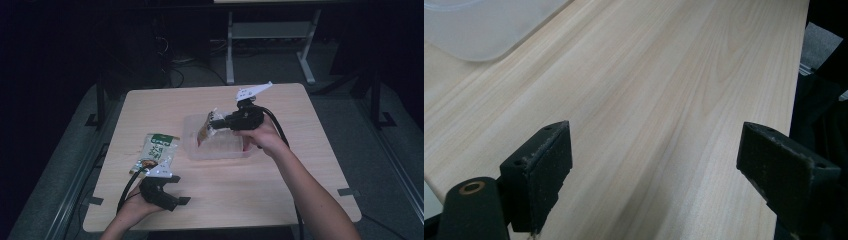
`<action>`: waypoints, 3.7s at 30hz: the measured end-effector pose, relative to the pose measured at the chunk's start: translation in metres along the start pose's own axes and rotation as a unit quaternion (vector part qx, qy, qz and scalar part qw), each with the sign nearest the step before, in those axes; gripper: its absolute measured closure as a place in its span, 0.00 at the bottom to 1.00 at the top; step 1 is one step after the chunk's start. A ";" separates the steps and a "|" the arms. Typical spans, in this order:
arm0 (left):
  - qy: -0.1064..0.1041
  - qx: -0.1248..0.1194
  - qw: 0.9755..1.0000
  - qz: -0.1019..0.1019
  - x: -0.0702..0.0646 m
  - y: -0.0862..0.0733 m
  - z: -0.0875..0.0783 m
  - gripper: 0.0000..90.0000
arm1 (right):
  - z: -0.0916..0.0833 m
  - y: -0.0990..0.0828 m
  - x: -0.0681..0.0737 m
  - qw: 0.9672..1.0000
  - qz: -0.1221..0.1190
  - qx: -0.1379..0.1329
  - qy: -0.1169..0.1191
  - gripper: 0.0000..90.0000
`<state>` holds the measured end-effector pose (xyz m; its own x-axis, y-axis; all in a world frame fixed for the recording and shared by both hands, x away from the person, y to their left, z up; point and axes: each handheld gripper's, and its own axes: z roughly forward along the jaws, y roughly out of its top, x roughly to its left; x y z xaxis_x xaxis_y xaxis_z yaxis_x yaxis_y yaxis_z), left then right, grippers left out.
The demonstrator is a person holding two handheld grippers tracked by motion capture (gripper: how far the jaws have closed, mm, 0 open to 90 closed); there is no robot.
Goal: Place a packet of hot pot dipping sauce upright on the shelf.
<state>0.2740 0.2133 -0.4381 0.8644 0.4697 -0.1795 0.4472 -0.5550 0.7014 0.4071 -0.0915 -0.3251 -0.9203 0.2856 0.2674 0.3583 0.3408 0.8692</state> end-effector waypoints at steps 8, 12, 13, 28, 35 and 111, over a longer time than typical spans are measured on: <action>0.000 -0.004 1.000 0.004 0.001 0.001 -0.001 0.16 | 0.024 0.011 -0.005 1.000 -0.004 0.004 0.004 1.00; -0.001 -0.003 1.000 0.004 0.001 0.001 0.000 0.16 | 0.035 0.013 -0.008 1.000 -0.003 0.006 0.007 1.00; -0.001 -0.004 1.000 0.004 0.001 0.001 0.000 0.16 | 0.037 0.013 -0.009 1.000 -0.002 0.008 0.008 1.00; -0.007 -0.003 1.000 0.009 0.001 0.003 0.003 0.16 | 0.065 0.005 -0.020 0.999 0.014 0.037 -0.007 0.99; -0.012 -0.003 1.000 0.008 0.001 0.004 0.004 0.17 | 0.076 -0.003 -0.028 0.999 0.029 0.044 -0.011 0.99; -0.021 -0.003 1.000 0.008 0.003 0.004 0.007 0.18 | 0.023 -0.074 0.040 0.992 -0.037 0.096 -0.077 0.48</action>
<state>0.2801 0.2079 -0.4410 0.8803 0.4311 -0.1979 0.4324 -0.5579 0.7084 0.3474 -0.0847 -0.3880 -0.9156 0.3816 0.1269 0.3281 0.5261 0.7846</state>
